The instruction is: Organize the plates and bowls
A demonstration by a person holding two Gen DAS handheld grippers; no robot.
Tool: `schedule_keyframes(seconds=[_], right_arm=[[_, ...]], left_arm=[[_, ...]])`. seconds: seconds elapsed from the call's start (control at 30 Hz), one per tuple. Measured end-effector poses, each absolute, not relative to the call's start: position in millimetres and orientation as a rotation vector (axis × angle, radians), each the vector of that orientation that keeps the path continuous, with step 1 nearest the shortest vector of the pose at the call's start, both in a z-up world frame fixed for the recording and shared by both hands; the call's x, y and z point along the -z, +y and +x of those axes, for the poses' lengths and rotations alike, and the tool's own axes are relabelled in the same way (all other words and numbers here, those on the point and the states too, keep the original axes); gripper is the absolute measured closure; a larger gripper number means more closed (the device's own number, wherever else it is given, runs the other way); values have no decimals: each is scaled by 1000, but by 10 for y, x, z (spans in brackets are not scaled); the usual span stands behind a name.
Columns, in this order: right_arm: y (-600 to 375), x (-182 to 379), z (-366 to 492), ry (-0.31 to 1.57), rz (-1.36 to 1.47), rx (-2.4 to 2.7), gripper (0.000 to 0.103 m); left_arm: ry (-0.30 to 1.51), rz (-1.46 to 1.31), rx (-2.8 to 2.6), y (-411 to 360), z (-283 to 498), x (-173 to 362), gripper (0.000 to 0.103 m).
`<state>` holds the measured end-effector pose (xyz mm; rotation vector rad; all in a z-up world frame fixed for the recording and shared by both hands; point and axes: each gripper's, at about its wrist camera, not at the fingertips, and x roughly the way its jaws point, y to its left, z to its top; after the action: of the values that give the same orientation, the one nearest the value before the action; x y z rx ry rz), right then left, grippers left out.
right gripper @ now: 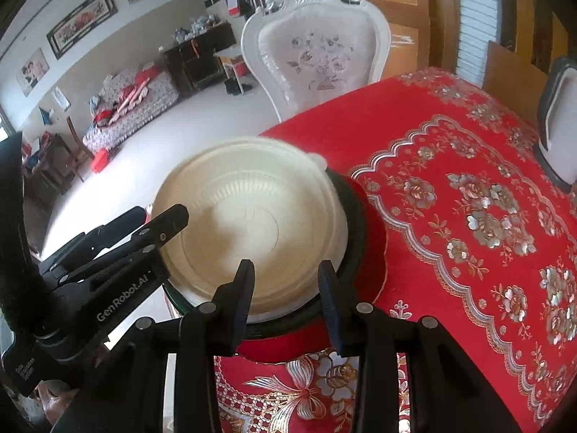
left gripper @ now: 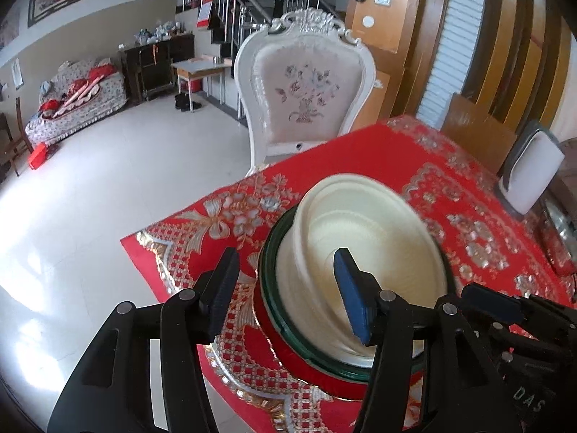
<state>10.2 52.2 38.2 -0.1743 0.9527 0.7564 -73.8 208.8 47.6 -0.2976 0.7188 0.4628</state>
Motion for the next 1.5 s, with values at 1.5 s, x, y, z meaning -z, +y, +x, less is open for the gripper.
schedule_keyframes(seconds=[1.5], right_arm=[[89, -294, -212, 750, -100, -634, 51]], left_arm=[[538, -116, -436, 1477, -1157, -600, 39]])
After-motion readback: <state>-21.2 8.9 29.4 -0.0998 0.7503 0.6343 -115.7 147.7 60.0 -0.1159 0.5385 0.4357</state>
